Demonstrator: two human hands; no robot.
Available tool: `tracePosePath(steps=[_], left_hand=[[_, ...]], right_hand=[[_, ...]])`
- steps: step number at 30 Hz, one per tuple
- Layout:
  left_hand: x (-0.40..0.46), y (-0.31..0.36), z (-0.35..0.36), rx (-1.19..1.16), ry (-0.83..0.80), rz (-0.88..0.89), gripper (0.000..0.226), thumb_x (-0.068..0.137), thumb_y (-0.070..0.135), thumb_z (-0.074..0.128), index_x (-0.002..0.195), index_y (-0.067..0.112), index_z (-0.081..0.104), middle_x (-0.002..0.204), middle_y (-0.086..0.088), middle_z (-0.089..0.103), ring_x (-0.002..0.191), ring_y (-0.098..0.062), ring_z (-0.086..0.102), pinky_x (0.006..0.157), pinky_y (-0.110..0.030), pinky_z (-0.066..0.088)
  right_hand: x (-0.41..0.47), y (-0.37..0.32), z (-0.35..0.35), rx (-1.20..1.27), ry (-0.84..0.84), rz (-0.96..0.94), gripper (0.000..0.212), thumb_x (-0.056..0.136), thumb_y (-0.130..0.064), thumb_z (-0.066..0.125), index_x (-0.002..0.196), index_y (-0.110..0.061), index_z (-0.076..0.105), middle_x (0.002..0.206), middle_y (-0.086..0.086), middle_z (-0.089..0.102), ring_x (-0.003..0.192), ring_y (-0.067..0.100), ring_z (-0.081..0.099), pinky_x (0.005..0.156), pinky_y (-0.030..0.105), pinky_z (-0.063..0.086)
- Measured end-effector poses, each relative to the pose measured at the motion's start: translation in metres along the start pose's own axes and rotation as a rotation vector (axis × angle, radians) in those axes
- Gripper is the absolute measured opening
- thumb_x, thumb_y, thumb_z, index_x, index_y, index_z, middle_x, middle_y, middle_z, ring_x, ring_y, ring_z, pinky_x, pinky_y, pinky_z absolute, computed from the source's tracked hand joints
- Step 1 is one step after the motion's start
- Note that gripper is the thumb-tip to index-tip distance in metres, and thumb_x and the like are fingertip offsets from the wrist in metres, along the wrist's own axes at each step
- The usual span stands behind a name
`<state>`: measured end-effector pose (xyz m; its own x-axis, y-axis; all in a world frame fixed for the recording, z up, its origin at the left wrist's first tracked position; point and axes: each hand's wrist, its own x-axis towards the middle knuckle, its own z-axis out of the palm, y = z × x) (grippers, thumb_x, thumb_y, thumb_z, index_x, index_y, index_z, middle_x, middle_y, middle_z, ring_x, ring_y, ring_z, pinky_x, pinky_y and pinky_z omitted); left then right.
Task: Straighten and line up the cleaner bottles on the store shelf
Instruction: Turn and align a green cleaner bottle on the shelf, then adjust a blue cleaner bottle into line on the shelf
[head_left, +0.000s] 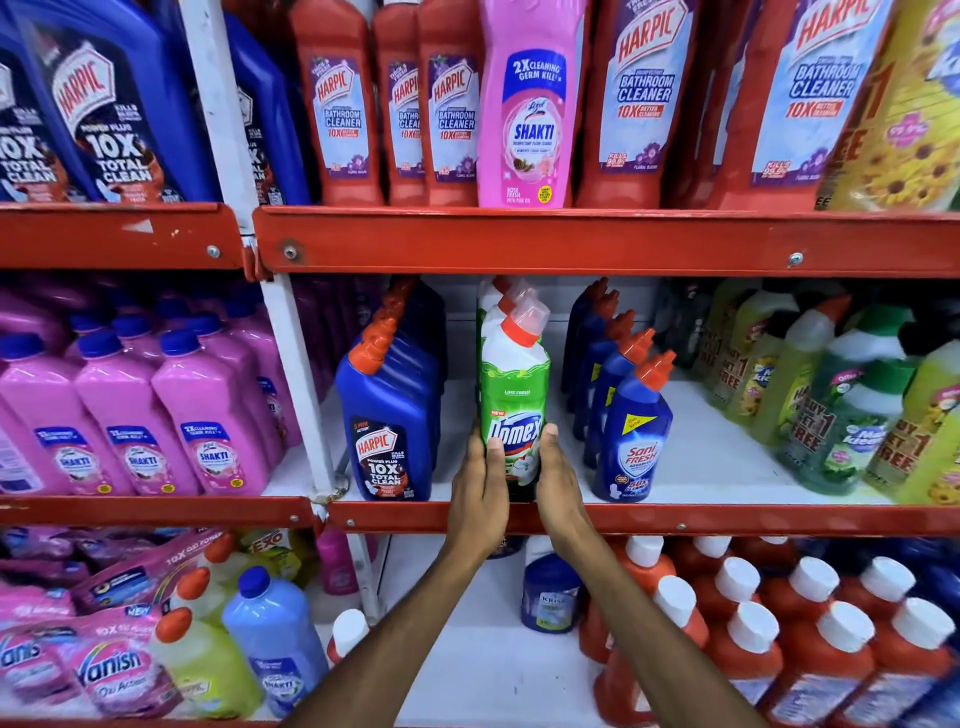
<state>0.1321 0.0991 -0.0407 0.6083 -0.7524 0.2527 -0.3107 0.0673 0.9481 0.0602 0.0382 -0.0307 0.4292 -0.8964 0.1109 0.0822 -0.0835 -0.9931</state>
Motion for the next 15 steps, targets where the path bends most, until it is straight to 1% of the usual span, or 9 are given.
tracePosePath(steps=[3,4,5,7,9,10,11,13,15], left_hand=[[0.000,0.000,-0.002,0.014,-0.013,0.012,0.052,0.105,0.043,0.033,0.154,0.024,0.030,0.146,0.002,0.055,0.132,-0.013,0.054,0.114,-0.037,0.042],[-0.001,0.000,-0.005,0.026,-0.020,0.021,0.055,0.103,0.047,0.035,0.153,0.024,0.032,0.145,0.002,0.057,0.130,-0.011,0.056,0.114,-0.039,0.045],[-0.003,0.002,-0.009,0.048,-0.028,0.037,0.057,0.102,0.049,0.038,0.152,0.022,0.034,0.143,0.004,0.059,0.126,-0.007,0.058,0.112,-0.037,0.047],[-0.012,0.004,-0.021,0.118,-0.020,0.092,0.058,0.101,0.047,0.044,0.151,0.018,0.036,0.141,0.012,0.053,0.125,0.004,0.053,0.109,-0.023,0.045],[-0.023,0.005,-0.039,0.174,0.033,0.182,0.062,0.096,0.050,0.047,0.149,0.017,0.042,0.145,0.014,0.049,0.132,0.003,0.048,0.110,-0.020,0.041],[-0.029,0.006,-0.048,0.170,0.080,0.224,0.056,0.095,0.047,0.050,0.143,0.019,0.052,0.143,0.012,0.055,0.130,0.001,0.054,0.108,-0.021,0.046],[-0.033,0.005,-0.058,0.157,0.154,0.261,0.045,0.095,0.041,0.053,0.134,0.020,0.062,0.134,0.009,0.066,0.122,0.001,0.062,0.103,-0.022,0.051],[-0.038,0.005,-0.078,0.125,0.361,0.336,0.027,0.094,0.028,0.056,0.111,0.020,0.075,0.108,0.010,0.077,0.103,0.002,0.069,0.091,-0.024,0.057],[-0.035,0.002,-0.097,0.061,0.534,0.369,0.020,0.094,0.023,0.057,0.103,0.021,0.074,0.102,0.008,0.076,0.100,-0.003,0.070,0.089,-0.029,0.057]], right_hand=[[0.000,0.001,-0.003,-0.009,-0.022,0.007,0.061,0.098,-0.057,0.024,0.127,-0.019,0.061,0.120,0.007,0.072,0.111,0.013,0.068,0.108,0.042,0.048],[-0.001,0.003,-0.003,-0.013,-0.014,-0.005,0.063,0.096,-0.061,0.025,0.134,-0.021,0.056,0.127,0.006,0.069,0.116,0.012,0.065,0.110,0.040,0.045],[-0.004,0.003,-0.004,-0.020,0.022,-0.031,0.063,0.097,-0.059,0.025,0.141,-0.022,0.050,0.137,0.006,0.062,0.123,0.009,0.059,0.112,0.036,0.041],[-0.013,0.002,-0.005,-0.010,0.195,-0.134,0.055,0.102,-0.046,0.027,0.147,-0.019,0.042,0.151,0.002,0.048,0.136,0.006,0.045,0.117,0.030,0.032],[-0.027,0.001,-0.003,0.056,0.395,-0.308,0.052,0.099,-0.038,0.029,0.141,-0.018,0.051,0.147,0.000,0.053,0.137,0.009,0.046,0.116,0.037,0.036],[-0.033,-0.001,-0.001,0.086,0.456,-0.414,0.050,0.098,-0.035,0.029,0.135,-0.016,0.057,0.140,0.002,0.060,0.132,0.013,0.053,0.111,0.038,0.042],[-0.039,-0.001,0.004,0.089,0.480,-0.506,0.046,0.098,-0.030,0.030,0.129,-0.015,0.062,0.132,0.005,0.066,0.126,0.018,0.059,0.105,0.037,0.046],[-0.051,-0.002,0.021,0.064,0.429,-0.612,0.042,0.098,-0.023,0.031,0.119,-0.013,0.066,0.118,0.009,0.071,0.114,0.023,0.065,0.096,0.034,0.050],[-0.056,-0.001,0.042,0.026,0.309,-0.593,0.043,0.097,-0.025,0.032,0.117,-0.013,0.068,0.117,0.007,0.072,0.112,0.021,0.066,0.095,0.034,0.051]])
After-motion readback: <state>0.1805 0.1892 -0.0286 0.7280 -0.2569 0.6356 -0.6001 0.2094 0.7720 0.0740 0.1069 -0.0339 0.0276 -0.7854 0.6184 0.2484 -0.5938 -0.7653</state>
